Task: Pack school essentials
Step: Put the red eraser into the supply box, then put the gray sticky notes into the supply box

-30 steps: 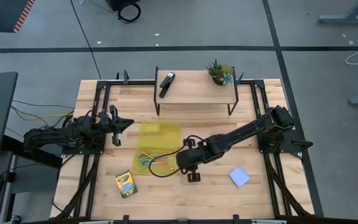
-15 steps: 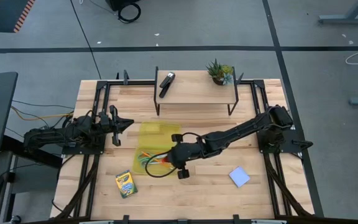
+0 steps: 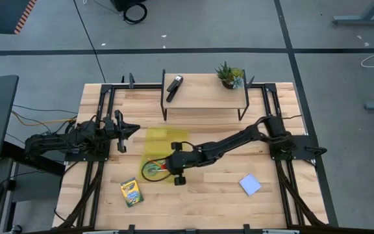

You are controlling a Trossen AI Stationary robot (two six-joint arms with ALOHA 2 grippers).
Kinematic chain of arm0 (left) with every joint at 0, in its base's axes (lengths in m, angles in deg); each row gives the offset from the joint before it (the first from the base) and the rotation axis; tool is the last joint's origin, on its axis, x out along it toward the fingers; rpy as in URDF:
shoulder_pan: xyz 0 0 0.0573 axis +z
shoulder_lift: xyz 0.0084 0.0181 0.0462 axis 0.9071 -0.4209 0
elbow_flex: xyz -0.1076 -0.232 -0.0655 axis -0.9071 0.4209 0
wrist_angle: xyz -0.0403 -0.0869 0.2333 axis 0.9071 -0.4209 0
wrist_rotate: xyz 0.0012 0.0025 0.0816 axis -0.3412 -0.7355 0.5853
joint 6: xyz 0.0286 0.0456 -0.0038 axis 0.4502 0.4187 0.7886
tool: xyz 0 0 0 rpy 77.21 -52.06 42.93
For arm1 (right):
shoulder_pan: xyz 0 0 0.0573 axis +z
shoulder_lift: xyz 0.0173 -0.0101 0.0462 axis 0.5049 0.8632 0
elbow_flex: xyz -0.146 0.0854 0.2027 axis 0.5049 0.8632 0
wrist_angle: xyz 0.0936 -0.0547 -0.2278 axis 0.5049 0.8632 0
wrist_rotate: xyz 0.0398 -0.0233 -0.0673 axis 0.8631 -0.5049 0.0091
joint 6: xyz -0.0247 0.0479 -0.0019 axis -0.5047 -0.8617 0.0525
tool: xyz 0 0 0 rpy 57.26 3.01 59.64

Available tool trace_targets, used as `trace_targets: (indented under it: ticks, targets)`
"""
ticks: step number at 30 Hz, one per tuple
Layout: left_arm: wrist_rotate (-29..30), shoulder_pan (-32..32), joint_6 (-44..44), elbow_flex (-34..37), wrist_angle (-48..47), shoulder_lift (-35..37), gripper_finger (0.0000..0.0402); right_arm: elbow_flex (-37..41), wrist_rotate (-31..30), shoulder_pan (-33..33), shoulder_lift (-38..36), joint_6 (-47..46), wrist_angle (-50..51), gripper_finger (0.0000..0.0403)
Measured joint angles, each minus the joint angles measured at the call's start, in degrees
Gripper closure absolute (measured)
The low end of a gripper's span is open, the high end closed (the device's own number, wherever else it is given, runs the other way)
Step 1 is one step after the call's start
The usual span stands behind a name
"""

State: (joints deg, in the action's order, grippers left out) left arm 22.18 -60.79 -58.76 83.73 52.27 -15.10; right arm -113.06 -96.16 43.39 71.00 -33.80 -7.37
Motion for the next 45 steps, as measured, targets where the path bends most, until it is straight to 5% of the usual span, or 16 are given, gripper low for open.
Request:
trace_targets:
  ticks: [14,28,37,45]
  targets:
    - [0.01,0.00,0.00,0.00,-0.05,0.02,0.0369,-22.28,2.23,0.26,12.28,-2.70,21.64,0.0327]
    - [0.01,0.00,0.00,0.00,-0.59,0.02,0.0376,-22.71,2.23,0.32,11.67,-2.82,23.66,0.0254]
    - [0.00,0.00,0.00,0.00,-0.59,0.02,0.0366,-24.07,2.23,0.34,11.63,-3.14,25.94,0.0250]
    - [0.00,0.00,0.00,0.00,-0.64,0.02,0.0373,-32.68,2.48,0.63,11.50,-5.76,39.81,0.0250]
